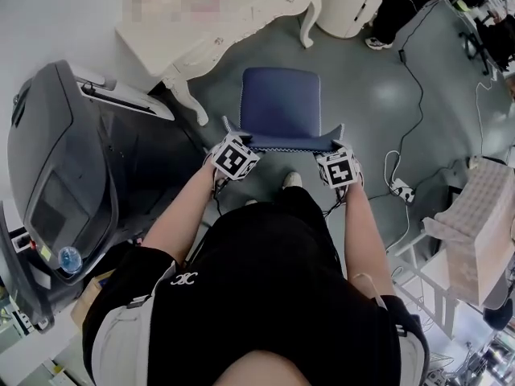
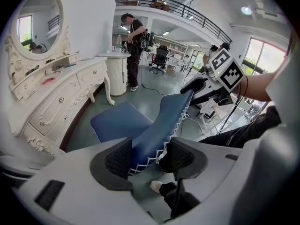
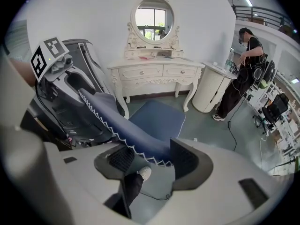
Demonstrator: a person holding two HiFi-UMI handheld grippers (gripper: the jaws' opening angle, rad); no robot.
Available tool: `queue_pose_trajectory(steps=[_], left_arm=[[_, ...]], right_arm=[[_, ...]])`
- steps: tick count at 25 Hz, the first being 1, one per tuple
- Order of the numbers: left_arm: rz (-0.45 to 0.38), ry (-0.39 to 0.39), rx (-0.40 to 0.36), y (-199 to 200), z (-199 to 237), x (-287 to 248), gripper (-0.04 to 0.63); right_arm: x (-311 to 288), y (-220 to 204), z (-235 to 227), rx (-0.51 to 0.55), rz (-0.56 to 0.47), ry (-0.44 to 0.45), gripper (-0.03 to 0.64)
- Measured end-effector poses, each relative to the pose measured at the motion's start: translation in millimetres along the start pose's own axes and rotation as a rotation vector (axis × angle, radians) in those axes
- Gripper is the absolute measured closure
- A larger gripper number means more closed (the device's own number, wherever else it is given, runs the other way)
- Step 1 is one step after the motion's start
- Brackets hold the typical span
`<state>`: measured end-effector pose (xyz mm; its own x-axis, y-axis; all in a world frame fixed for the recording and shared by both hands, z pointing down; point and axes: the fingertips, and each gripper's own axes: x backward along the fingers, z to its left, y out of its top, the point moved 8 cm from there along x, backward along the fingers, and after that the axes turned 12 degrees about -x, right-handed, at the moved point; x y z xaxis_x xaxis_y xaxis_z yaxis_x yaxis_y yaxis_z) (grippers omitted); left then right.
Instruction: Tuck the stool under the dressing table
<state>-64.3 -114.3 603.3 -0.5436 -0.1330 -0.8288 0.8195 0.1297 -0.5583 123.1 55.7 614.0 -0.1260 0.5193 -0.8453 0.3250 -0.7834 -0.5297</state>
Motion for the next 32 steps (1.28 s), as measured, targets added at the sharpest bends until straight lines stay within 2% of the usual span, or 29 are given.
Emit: queue_pose_trajectory(steps=[8,17,23,26,32], left_arm=[[0.011,0.032,0.072,53.8,39.4,-32.7,0.365],[0.011,0.109,0.161,112.0,90.8,-67.0,0.365],[-0.011,0.164,0.228,136.3,110.9,-82.8,0.365],[-0.024,0.159,0.259,142.3,114.9,-87.0,0.365],[-0.037,0.098,0.310,158.2,135.1,-95.3,0.371]], right_arm=[[-34.1,60.0,-63.3,0.066,0.013,0.049,0.376],[-75.1,132.5,-124.7,0.150,0.031,0.110,0.376],[-99.6,176.6,-155.2,0.224,0.022,0.132,0.376],[-108.3,189.2,-162.9,0.243,0.059,0.154,0.376],[-126.7,229.1,-180.9,0.338,0.074,0.150,0.374]])
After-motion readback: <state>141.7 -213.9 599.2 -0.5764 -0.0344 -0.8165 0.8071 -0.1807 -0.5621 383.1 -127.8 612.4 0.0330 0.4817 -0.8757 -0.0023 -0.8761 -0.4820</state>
